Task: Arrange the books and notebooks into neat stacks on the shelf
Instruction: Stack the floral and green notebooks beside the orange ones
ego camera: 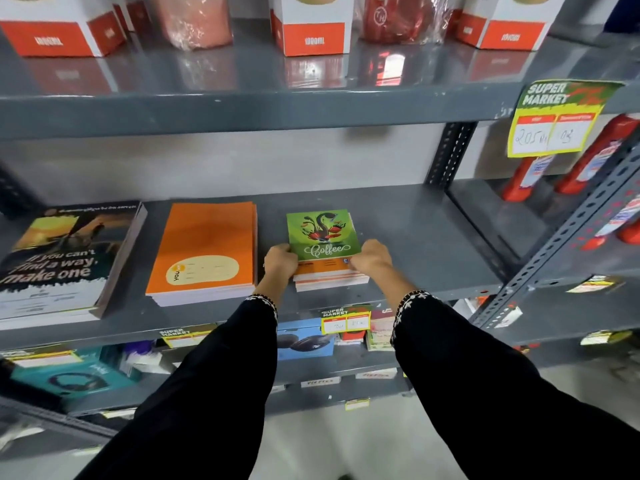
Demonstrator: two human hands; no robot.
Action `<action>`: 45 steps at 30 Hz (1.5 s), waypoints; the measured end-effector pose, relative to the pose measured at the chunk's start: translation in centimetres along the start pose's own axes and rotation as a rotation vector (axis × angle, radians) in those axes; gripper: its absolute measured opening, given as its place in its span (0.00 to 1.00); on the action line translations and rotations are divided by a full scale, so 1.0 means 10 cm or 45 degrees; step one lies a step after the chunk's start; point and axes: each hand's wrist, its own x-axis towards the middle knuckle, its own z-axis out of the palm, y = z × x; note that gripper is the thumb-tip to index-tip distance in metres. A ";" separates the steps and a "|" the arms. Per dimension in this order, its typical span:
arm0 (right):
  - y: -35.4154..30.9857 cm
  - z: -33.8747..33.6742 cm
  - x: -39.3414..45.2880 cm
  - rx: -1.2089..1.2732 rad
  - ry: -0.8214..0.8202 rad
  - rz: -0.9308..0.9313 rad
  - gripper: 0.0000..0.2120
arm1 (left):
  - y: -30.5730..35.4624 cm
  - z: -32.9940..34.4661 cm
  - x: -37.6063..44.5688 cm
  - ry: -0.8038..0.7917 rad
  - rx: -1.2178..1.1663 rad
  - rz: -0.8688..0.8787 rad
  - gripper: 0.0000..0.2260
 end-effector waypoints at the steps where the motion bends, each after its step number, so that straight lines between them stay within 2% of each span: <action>1: 0.01 -0.01 0.01 -0.001 -0.006 -0.002 0.07 | 0.01 0.02 0.01 0.009 -0.002 0.000 0.14; 3: 0.04 -0.01 0.04 0.008 -0.018 -0.022 0.04 | 0.02 0.04 0.00 0.041 -0.001 -0.008 0.14; 8: 0.07 0.00 0.08 0.013 -0.025 -0.041 0.12 | 0.07 0.03 -0.03 0.150 0.002 -0.022 0.13; 16: 0.09 -0.01 0.05 0.075 -0.039 -0.028 0.13 | 0.02 0.05 -0.08 0.215 -0.090 -0.093 0.13; 22: 0.15 -0.01 0.04 0.070 -0.020 -0.059 0.06 | -0.01 0.07 -0.12 0.230 -0.103 -0.092 0.14; 27: 0.21 -0.01 -0.01 0.048 -0.038 -0.175 0.12 | -0.03 0.09 -0.20 0.245 -0.096 -0.021 0.12; 29: 0.24 -0.01 -0.06 0.013 -0.066 -0.260 0.18 | -0.06 0.09 -0.26 0.239 -0.100 0.043 0.13; 32: 0.36 0.03 -0.12 -0.175 -0.095 -0.337 0.28 | -0.17 0.10 -0.41 0.157 -0.007 0.231 0.16; 34: 0.43 0.08 -0.13 -0.315 -0.058 -0.373 0.30 | -0.27 0.11 -0.49 0.109 0.108 0.361 0.17; 38: 0.47 0.10 -0.14 -0.499 0.060 -0.465 0.26 | -0.39 0.13 -0.55 0.060 0.372 0.499 0.20; 45: 0.39 0.01 -0.11 -0.666 0.084 -0.495 0.16 | -0.36 0.12 -0.50 0.164 0.595 0.488 0.15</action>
